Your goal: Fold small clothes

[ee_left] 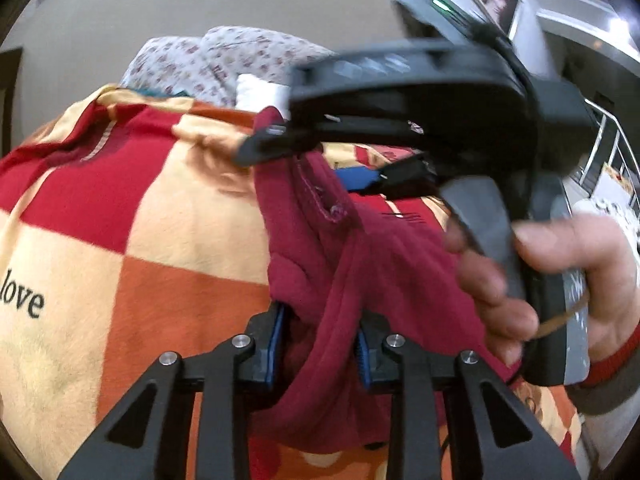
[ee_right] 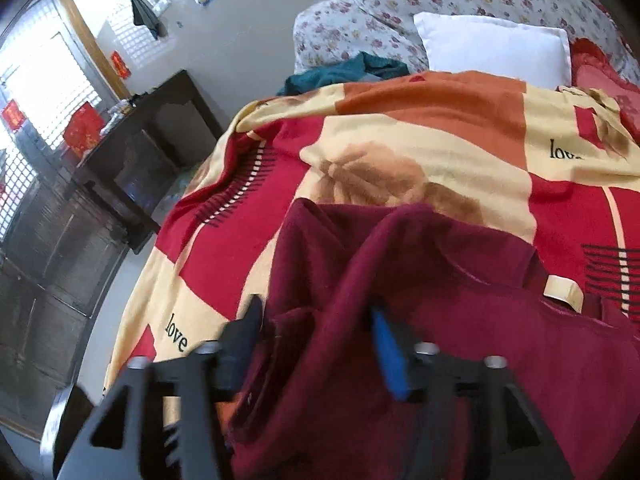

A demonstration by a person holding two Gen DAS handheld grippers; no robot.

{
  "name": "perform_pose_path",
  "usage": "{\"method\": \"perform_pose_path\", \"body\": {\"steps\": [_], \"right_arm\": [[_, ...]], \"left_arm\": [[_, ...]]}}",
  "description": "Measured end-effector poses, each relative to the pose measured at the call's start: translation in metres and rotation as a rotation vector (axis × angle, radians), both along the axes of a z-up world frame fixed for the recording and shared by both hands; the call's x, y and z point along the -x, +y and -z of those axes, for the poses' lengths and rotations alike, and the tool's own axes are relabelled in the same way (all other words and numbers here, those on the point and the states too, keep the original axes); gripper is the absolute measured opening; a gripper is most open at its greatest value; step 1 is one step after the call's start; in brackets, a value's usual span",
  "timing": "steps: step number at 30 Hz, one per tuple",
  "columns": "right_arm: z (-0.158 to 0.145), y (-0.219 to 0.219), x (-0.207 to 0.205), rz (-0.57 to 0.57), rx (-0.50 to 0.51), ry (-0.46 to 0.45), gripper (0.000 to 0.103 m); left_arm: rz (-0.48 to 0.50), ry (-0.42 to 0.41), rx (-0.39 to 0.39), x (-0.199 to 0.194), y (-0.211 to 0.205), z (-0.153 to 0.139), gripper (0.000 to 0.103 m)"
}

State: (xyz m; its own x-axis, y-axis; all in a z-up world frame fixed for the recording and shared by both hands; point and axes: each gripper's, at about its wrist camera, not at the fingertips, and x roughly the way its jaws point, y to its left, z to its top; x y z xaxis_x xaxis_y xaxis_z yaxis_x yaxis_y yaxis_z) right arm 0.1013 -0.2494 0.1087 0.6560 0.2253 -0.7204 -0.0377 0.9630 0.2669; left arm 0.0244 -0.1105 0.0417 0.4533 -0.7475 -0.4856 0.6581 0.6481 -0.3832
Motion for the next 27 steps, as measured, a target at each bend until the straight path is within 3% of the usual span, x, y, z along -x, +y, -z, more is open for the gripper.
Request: {"method": "perform_pose_path", "body": {"steps": [3,5,7,10,16,20,24,27], "right_arm": [[0.003,0.016,-0.002,-0.032,0.095,0.024,0.083],[0.008,0.024,0.000,-0.026,0.200,0.033,0.080],[0.010,0.022,0.008,-0.012,0.241,-0.001,0.038],[0.001,0.000,0.029,-0.002,0.183,-0.054,0.029],[-0.043,-0.050,0.099,0.007,0.150,-0.171,0.027],[-0.054,-0.098,0.151,0.066,0.149,-0.212,0.026],[-0.036,-0.154,0.190,0.152,0.111,-0.183,0.025],[-0.005,-0.189,0.208,0.231,0.120,-0.128,0.025]], "left_arm": [[0.006,-0.006,-0.009,0.004,-0.001,0.001,0.028],[0.008,0.002,-0.006,0.002,0.001,0.001,0.028],[0.012,0.000,-0.008,0.003,0.003,0.000,0.028],[0.040,-0.022,-0.003,0.011,-0.001,-0.012,0.028],[0.163,-0.118,-0.035,0.056,-0.045,-0.057,0.028],[0.250,-0.135,-0.063,0.083,-0.087,-0.074,0.028],[0.332,-0.094,-0.084,0.109,-0.125,-0.069,0.036],[0.371,-0.051,-0.120,0.117,-0.132,-0.057,0.044]]}}
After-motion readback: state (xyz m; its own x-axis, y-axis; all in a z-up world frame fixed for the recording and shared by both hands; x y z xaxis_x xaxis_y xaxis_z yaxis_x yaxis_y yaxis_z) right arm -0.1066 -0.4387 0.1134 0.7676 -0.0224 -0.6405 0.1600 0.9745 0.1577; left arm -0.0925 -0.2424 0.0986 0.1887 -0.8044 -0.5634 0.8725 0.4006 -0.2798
